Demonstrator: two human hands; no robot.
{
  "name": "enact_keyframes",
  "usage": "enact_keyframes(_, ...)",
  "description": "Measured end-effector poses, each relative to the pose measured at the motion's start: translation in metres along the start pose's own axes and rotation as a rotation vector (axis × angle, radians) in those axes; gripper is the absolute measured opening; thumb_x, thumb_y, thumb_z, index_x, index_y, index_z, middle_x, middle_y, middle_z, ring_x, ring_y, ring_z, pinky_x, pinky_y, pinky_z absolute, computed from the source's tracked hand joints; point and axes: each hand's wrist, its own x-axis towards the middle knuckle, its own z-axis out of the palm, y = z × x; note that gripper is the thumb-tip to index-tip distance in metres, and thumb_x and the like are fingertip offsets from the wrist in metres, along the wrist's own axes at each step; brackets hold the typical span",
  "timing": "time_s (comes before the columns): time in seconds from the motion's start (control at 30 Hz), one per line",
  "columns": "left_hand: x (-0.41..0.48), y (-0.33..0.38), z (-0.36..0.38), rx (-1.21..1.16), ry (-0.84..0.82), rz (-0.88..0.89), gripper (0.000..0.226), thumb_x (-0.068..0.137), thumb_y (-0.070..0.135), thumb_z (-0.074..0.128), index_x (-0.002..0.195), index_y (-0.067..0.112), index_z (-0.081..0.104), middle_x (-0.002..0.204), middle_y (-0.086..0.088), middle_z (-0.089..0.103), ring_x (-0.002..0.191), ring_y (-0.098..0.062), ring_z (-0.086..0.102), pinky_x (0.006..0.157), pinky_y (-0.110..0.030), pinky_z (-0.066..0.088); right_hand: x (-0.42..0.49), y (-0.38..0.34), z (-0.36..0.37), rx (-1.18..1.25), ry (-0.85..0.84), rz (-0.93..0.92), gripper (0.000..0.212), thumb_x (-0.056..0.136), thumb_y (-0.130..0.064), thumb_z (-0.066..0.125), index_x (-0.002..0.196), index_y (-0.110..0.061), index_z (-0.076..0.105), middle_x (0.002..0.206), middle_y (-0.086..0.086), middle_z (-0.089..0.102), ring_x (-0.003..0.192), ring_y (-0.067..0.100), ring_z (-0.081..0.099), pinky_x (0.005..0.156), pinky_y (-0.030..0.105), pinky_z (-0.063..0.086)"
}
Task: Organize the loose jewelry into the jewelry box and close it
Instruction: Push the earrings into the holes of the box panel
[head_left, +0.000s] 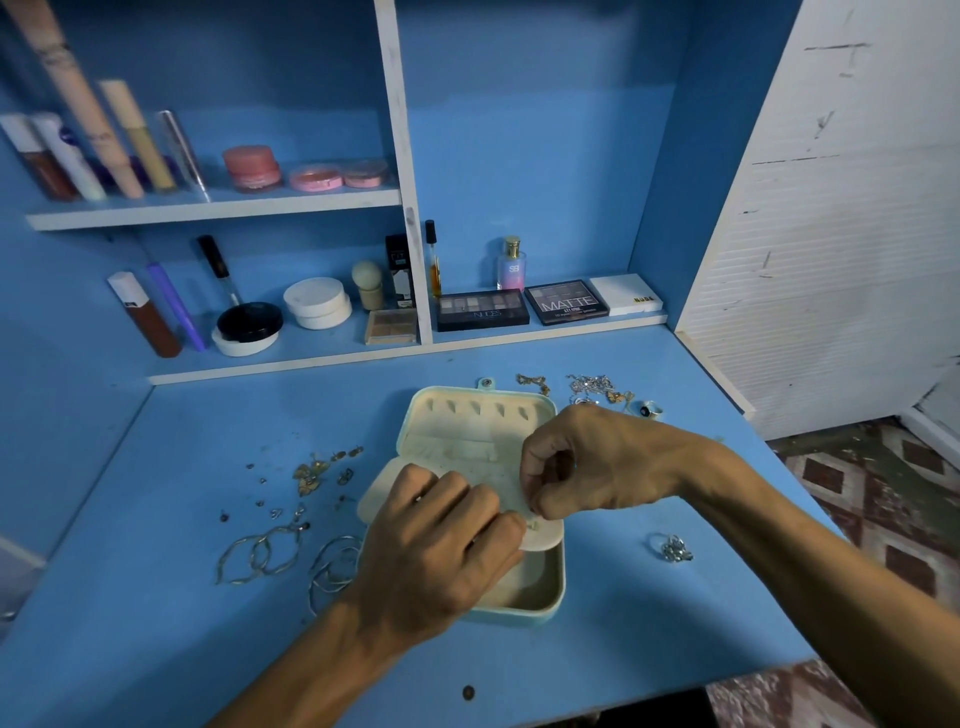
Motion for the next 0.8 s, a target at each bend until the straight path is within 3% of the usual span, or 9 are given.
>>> enact_keyframes(0.17, -0.001, 0.001, 0.0, 0.0, 0.024, -0.025, 0.019, 0.082, 0.021, 0.08, 0.071, 0.016, 0.065, 0.063, -0.001, 0.052, 0.054, -0.023, 0.049, 0.053, -0.038, 0.041, -0.001, 0.006, -0.004, 0.018, -0.003, -0.033, 0.013, 0.082, -0.012, 0.071, 0.081, -0.024, 0.074, 0.081, -0.007, 0.073, 0.076, 0.009, 0.066, 0.08, 0.038, 0.058)
enact_keyframes(0.27, 0.003, -0.003, 0.0, -0.001, 0.036, -0.071, 0.018, 0.088, 0.025, 0.077, 0.077, 0.017, 0.066, 0.067, 0.001, 0.057, 0.057, -0.023, 0.053, 0.06, -0.038, 0.042, -0.005, 0.016, -0.007, 0.128, 0.029, -0.082, 0.008, 0.09, -0.011, 0.071, 0.093, -0.017, 0.076, 0.089, -0.005, 0.075, 0.084, 0.01, 0.068, 0.084, 0.033, 0.057)
enact_keyframes(0.37, 0.018, -0.014, 0.001, 0.034, 0.041, -0.144, 0.025, 0.091, 0.039, 0.075, 0.077, 0.018, 0.072, 0.074, 0.002, 0.062, 0.064, -0.022, 0.057, 0.067, -0.039, 0.041, -0.008, 0.03, -0.006, 0.333, 0.138, -0.139, 0.011, 0.096, -0.006, 0.064, 0.102, -0.006, 0.074, 0.093, 0.004, 0.073, 0.084, 0.015, 0.066, 0.081, 0.027, 0.053)
enact_keyframes(0.47, 0.035, -0.026, 0.008, 0.023, 0.002, -0.198, 0.033, 0.093, 0.05, 0.07, 0.089, 0.017, 0.074, 0.085, 0.001, 0.067, 0.075, -0.024, 0.061, 0.074, -0.042, 0.043, -0.008, 0.042, -0.004, 0.519, 0.265, -0.141, 0.019, 0.097, 0.005, 0.056, 0.103, -0.003, 0.072, 0.093, 0.009, 0.073, 0.083, 0.022, 0.068, 0.083, 0.03, 0.054)
enact_keyframes(0.63, 0.05, -0.045, 0.032, -0.053, -0.104, -0.282, 0.041, 0.088, 0.056, 0.071, 0.106, 0.019, 0.073, 0.099, 0.004, 0.069, 0.088, -0.024, 0.062, 0.086, -0.043, 0.044, -0.004, 0.052, 0.001, 0.597, 0.44, -0.135, 0.023, 0.097, 0.008, 0.053, 0.104, -0.004, 0.072, 0.097, 0.014, 0.075, 0.087, 0.027, 0.071, 0.086, 0.034, 0.056)
enact_keyframes(0.8, 0.054, -0.061, 0.057, -0.143, -0.232, -0.32, 0.055, 0.085, 0.063, 0.06, 0.118, 0.02, 0.071, 0.105, 0.006, 0.069, 0.097, -0.02, 0.058, 0.095, -0.042, 0.042, 0.003, 0.053, 0.006, 0.568, 0.591, -0.092, 0.012, 0.097, -0.002, 0.06, 0.099, -0.002, 0.072, 0.077, 0.004, 0.073, 0.067, 0.008, 0.065, 0.066, 0.015, 0.05)
